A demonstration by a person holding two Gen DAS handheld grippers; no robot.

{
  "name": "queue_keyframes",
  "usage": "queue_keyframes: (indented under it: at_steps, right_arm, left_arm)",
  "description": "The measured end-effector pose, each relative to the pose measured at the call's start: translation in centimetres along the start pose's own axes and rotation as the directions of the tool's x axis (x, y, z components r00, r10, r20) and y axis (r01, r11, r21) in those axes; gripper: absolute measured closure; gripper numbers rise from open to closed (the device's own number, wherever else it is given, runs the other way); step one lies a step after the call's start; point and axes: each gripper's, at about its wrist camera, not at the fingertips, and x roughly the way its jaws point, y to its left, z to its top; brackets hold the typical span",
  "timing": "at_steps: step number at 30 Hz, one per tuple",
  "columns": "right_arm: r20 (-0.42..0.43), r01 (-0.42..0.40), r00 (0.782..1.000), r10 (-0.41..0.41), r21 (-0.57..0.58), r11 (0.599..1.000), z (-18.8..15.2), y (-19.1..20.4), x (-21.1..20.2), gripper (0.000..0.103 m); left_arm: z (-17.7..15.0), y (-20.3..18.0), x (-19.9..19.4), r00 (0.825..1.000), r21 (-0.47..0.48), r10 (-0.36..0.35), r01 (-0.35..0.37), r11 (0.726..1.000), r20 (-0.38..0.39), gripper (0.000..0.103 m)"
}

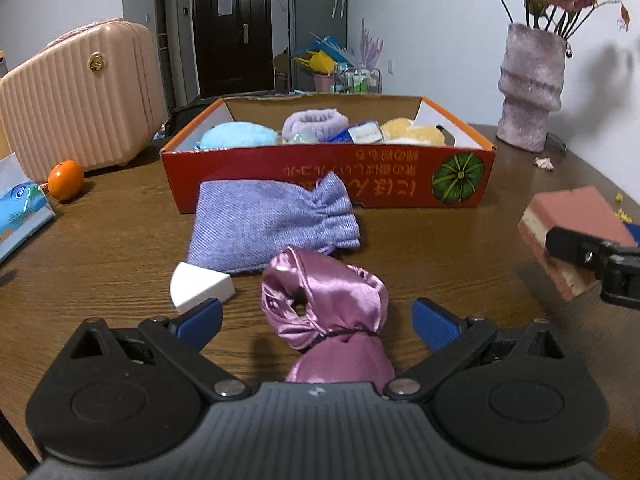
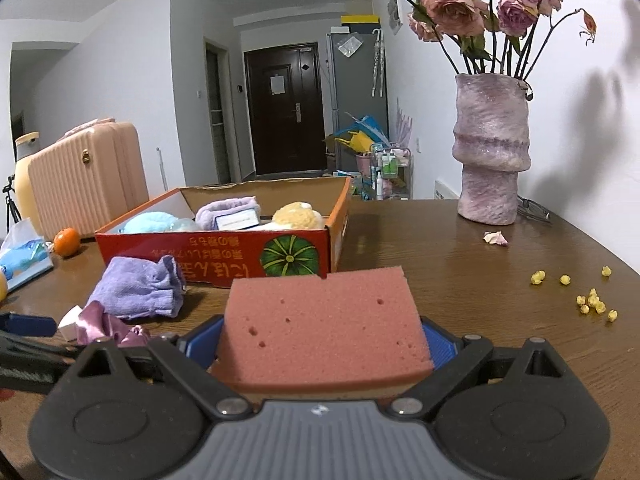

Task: Organize soft objects
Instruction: 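Close the right tool on the pink sponge while the left tool closes on the satin scrunchie, then carry the pink sponge and satin scrunchie over the box with both tools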

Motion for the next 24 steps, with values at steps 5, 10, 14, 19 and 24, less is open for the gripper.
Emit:
queue_keyframes:
  at_steps: [5, 10, 14, 19, 24]
  right_arm:
    - [0.009, -0.01, 1.0, 0.01, -0.015, 1.0, 0.0, 0.4, -0.2, 0.005]
    - [0.008, -0.008, 1.0, 0.009, -0.02, 1.0, -0.1, 0.5, -0.2, 0.005]
    - [0.007, -0.007, 1.0, 0.007, -0.021, 1.0, -0.1, 0.5, -0.2, 0.005]
    - [0.006, -0.003, 1.0, 0.003, -0.024, 1.0, -0.2, 0.6, -0.1, 0.005]
    - [0.015, -0.002, 1.0, 0.002, -0.025, 1.0, -0.3, 0.6, -0.1, 0.005]
  left_arm:
    - [-0.2, -0.6, 0.7, 0.999, 0.015, -0.014, 0.014, 1.0, -0.029, 0.012]
    - [-0.3, -0.6, 1.2, 0.998, 0.017, -0.038, 0.039, 0.999, -0.057, 0.042]
    - [-0.3, -0.5, 1.3, 0.997, 0.022, -0.048, 0.049, 0.999, -0.054, 0.06]
    - [-0.2, -0.4, 1.2, 0.998, 0.016, -0.048, 0.048, 0.999, -0.047, 0.064]
    - [-0.2, -0.2, 0.7, 0.997, 0.011, -0.065, 0.065, 0.998, -0.036, 0.065]
